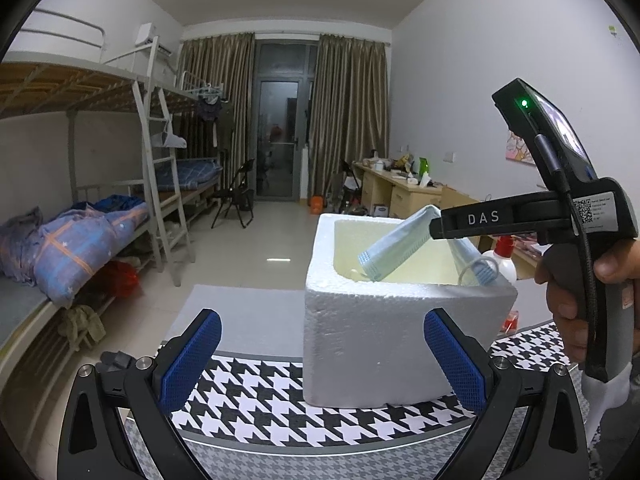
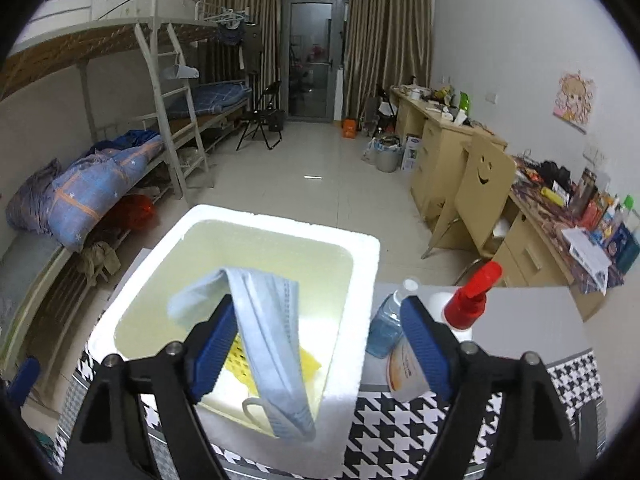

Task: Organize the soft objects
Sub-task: 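Lower the blue mask into the foam box and open the right gripper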

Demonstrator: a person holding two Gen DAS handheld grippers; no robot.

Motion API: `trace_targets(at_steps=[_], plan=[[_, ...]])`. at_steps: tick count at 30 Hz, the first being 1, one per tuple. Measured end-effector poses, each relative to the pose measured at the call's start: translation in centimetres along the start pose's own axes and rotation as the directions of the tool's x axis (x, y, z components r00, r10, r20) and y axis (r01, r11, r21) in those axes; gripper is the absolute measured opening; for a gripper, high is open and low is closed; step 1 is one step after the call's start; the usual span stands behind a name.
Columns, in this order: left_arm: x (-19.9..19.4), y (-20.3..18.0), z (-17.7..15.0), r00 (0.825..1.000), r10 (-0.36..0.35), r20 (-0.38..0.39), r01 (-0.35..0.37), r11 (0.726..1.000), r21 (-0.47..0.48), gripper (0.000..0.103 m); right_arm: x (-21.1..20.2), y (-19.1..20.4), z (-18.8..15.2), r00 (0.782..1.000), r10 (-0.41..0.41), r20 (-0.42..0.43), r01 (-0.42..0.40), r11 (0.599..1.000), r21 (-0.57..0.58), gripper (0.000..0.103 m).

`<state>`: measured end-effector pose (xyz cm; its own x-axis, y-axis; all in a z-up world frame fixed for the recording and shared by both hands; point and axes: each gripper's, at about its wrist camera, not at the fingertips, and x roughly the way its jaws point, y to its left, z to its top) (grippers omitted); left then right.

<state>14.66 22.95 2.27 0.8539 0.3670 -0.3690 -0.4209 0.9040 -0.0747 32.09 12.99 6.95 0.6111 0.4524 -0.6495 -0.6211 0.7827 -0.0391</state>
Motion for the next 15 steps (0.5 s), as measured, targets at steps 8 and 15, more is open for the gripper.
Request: trace_targets(at_steps=[8,15], plan=[[0.1,0.4,0.0,1.000,-0.026,0.014,0.027,0.999,-0.018,0.102,-0.4,0.3,0.4,0.997,0.074,-0.002,-0.074,0.997,-0.008,0.085],[0.5,0.4,0.1,0.999,-0.040,0.001,0.040,0.999,-0.023,0.102,0.2,-0.4,1.5,0.990,0.141,-0.020,-0.139,0.988,0.065,0.085]])
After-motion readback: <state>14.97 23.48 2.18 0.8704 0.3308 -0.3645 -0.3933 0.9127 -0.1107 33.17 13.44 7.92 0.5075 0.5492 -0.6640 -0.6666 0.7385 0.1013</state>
